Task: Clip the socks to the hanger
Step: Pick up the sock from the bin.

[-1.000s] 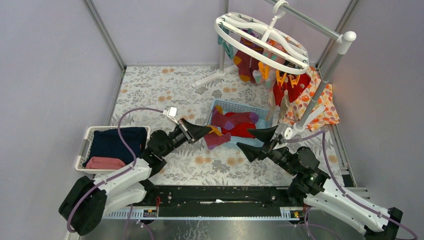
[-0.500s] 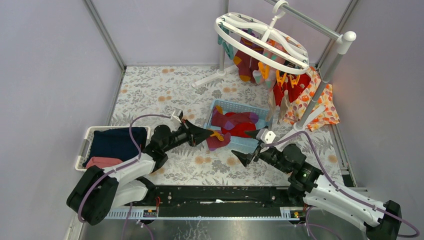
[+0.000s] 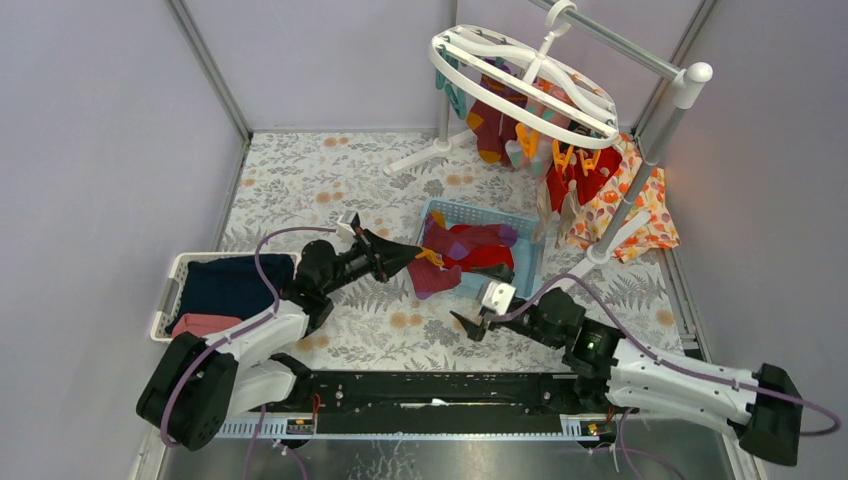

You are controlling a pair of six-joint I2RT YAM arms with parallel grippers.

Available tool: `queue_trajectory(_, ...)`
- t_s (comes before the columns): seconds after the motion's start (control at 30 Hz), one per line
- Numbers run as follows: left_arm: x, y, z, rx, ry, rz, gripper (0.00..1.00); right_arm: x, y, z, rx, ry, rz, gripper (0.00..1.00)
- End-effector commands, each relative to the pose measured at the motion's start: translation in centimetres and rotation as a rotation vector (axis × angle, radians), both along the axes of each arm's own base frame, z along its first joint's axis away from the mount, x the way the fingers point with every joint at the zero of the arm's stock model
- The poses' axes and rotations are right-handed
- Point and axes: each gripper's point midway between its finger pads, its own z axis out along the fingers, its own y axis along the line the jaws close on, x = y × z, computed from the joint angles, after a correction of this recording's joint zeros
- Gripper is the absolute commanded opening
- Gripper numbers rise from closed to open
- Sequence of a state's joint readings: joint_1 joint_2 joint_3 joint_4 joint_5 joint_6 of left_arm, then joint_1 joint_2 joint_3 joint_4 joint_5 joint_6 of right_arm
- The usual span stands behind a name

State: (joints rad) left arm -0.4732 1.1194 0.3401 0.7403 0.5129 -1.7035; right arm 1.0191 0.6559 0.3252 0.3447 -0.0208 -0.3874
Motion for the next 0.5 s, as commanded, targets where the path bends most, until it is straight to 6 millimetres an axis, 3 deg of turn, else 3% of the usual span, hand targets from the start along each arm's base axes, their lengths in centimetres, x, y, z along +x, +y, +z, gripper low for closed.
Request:
queue_trajectory(0.0,0.0,0.2,1.8,-0.044,-0.014,-0.011,0.0,0.4,1.8,3.4,-0.058,-0.259,-0.028,1.0)
queue_trajectory(0.13,-0.5,0.2,2.0,-0.048,-0.021,-0.025,0.0,1.0,3.2,5.7,0.026,-0.38,-0.052,1.0)
queue_trajectory(0.33,-1.3,0.4,2.1,-0.072,-0.025,-0.045,0.0,2.1,4.6,6.2,0.058,-0.465,-0.084,0.99)
queue_trajectory(0.47,-1.7,0.5,2.3,-0.088,-0.034,-0.053,0.0,2.2,5.4,6.2,0.077,-0.468,-0.077,0.84)
